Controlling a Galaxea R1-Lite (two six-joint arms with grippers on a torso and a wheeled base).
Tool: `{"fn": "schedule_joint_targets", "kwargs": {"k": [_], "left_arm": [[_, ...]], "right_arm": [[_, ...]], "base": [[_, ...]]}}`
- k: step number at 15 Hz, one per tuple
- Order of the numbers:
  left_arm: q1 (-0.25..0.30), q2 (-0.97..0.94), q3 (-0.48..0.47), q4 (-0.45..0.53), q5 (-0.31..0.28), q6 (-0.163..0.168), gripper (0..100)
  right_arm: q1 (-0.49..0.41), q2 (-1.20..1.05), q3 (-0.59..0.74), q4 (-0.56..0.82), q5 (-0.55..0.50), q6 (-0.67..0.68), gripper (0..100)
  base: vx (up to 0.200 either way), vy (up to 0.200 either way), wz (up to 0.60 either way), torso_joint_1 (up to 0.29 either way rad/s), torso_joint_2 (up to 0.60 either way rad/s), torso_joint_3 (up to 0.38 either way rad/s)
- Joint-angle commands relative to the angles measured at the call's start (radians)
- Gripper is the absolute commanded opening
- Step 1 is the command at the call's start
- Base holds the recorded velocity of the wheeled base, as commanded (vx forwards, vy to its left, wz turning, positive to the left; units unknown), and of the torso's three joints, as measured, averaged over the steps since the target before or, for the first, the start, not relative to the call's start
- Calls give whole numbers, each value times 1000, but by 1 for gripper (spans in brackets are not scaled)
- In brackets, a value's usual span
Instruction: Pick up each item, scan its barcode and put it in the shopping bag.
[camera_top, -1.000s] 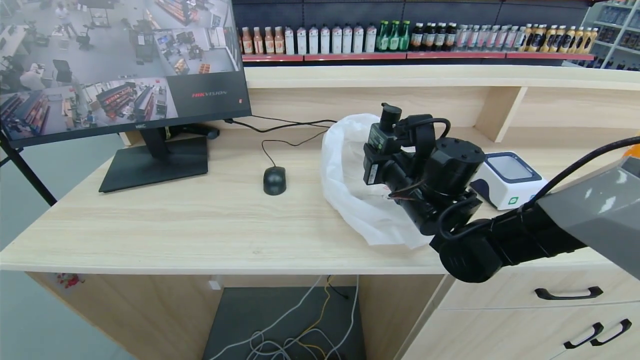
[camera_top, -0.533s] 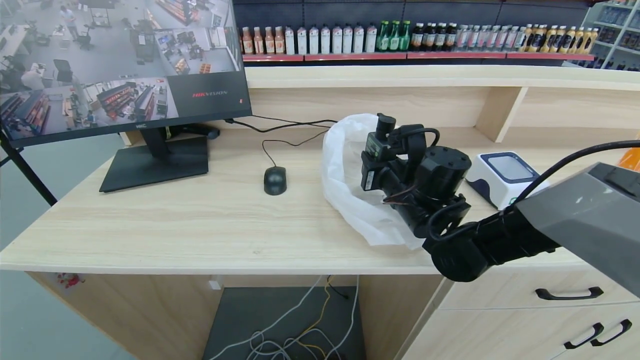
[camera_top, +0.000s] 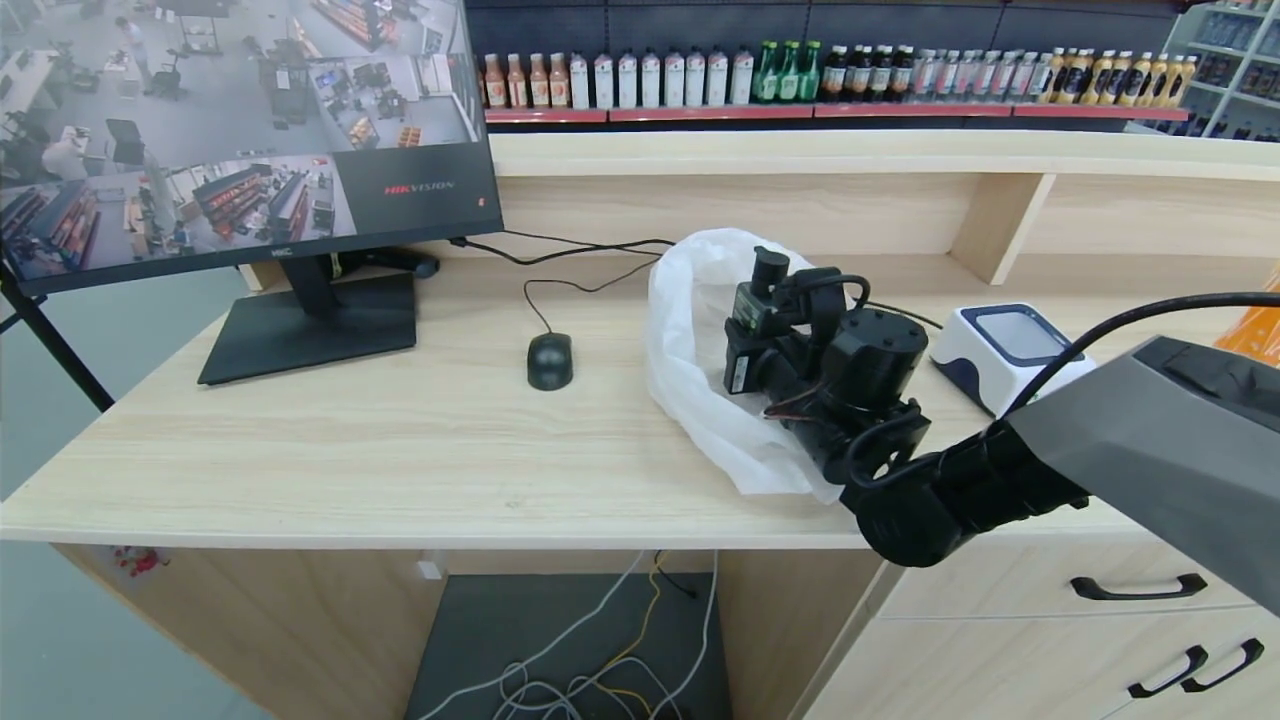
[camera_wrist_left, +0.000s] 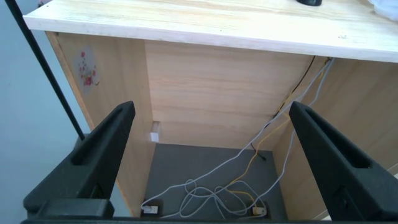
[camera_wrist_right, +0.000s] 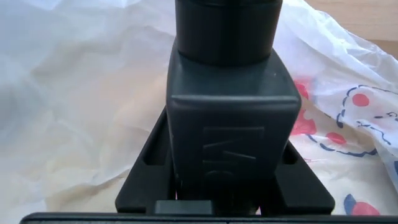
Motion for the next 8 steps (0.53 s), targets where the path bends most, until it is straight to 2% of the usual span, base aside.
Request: {"fn": "schedule_joint_targets", "kwargs": {"k": [1, 8], "left_arm": [[0, 0, 0, 0, 1, -1, 100], [0, 0, 0, 0, 1, -2, 100]], "right_arm": [[-1, 13, -3, -3, 0, 1, 0], [1, 22, 5, -4, -3, 31, 0]], "base": [[0, 0, 0, 0, 0, 0], [0, 0, 0, 0, 0, 0]]}}
